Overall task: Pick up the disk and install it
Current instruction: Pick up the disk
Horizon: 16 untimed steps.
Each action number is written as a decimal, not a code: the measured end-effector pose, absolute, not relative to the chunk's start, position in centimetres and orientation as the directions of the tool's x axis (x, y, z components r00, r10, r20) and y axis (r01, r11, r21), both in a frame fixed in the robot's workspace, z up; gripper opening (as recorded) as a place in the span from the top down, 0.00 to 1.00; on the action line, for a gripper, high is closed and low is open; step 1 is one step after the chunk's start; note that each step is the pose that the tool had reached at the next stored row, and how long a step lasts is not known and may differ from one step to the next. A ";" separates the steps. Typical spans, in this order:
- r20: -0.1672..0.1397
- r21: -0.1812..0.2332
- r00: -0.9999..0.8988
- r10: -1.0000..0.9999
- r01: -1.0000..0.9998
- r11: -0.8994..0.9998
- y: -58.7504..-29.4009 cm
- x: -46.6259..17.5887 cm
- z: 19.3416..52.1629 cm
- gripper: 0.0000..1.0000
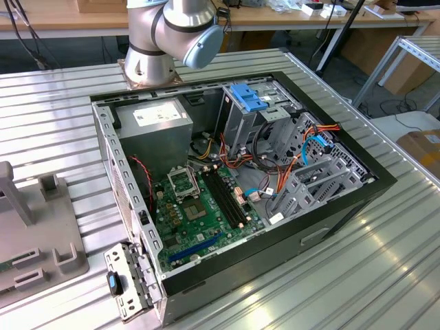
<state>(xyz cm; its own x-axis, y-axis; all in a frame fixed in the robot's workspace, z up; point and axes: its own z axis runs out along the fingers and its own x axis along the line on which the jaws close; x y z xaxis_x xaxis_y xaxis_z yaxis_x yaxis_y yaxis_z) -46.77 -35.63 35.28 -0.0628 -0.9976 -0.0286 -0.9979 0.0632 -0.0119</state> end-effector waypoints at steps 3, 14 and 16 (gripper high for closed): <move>-0.029 -0.012 -0.062 -0.998 -0.998 0.063 -35.6 -46.8 35.1 0.40; -0.029 -0.012 -0.060 -0.998 -0.998 0.060 -35.6 -46.8 34.5 0.40; -0.028 -0.012 -0.060 -0.998 -0.998 0.060 -35.6 -46.8 34.5 0.40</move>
